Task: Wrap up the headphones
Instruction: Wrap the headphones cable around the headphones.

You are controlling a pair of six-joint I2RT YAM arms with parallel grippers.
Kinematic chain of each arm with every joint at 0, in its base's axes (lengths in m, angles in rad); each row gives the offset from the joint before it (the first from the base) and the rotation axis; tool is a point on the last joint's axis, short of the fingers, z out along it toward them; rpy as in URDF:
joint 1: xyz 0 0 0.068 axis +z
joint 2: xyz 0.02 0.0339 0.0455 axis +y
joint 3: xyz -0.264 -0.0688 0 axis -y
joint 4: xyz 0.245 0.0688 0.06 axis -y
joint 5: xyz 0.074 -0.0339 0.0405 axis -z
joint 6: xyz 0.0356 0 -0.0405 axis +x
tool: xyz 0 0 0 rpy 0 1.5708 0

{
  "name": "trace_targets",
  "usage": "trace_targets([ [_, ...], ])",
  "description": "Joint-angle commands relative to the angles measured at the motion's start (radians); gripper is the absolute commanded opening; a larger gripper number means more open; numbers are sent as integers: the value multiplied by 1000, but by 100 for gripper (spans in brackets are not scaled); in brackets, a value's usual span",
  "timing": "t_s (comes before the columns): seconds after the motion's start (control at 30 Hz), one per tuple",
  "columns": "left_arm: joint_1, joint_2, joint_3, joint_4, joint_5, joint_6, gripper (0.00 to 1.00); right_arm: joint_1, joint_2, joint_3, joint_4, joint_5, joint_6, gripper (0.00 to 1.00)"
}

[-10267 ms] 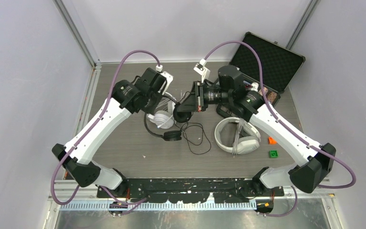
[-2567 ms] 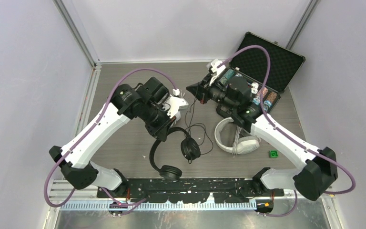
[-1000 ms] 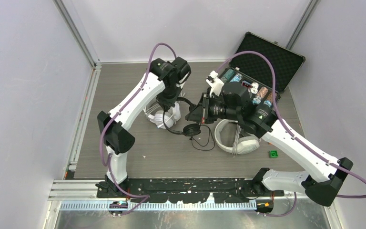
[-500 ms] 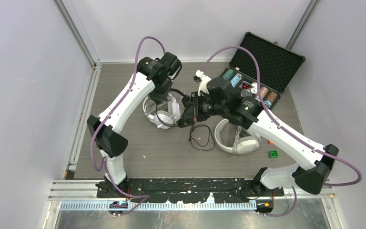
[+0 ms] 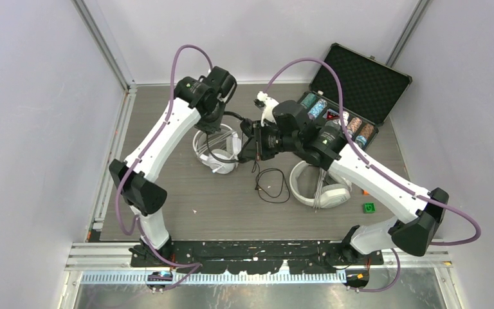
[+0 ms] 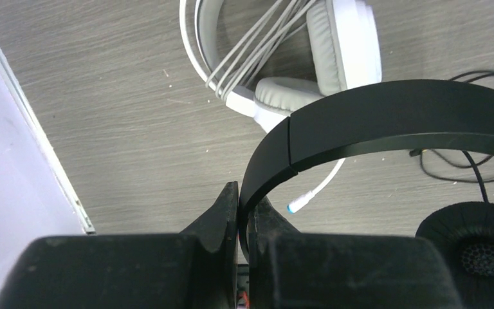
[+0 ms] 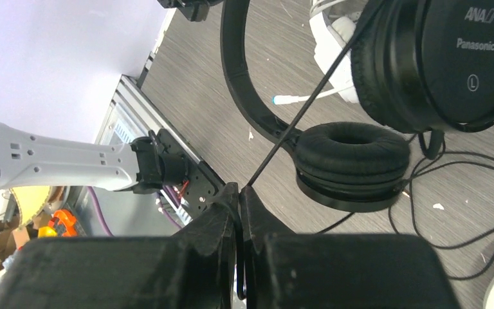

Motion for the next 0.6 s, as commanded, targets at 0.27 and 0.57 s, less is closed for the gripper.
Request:
trace_targets([
  [0.27,51,-104,-25,206,23,-104,0,21,-47,-122,214,0,32,15],
  [0.57,63,-143,-48,245,58,-134,0,20,-110,-218,364,123,-19,21],
])
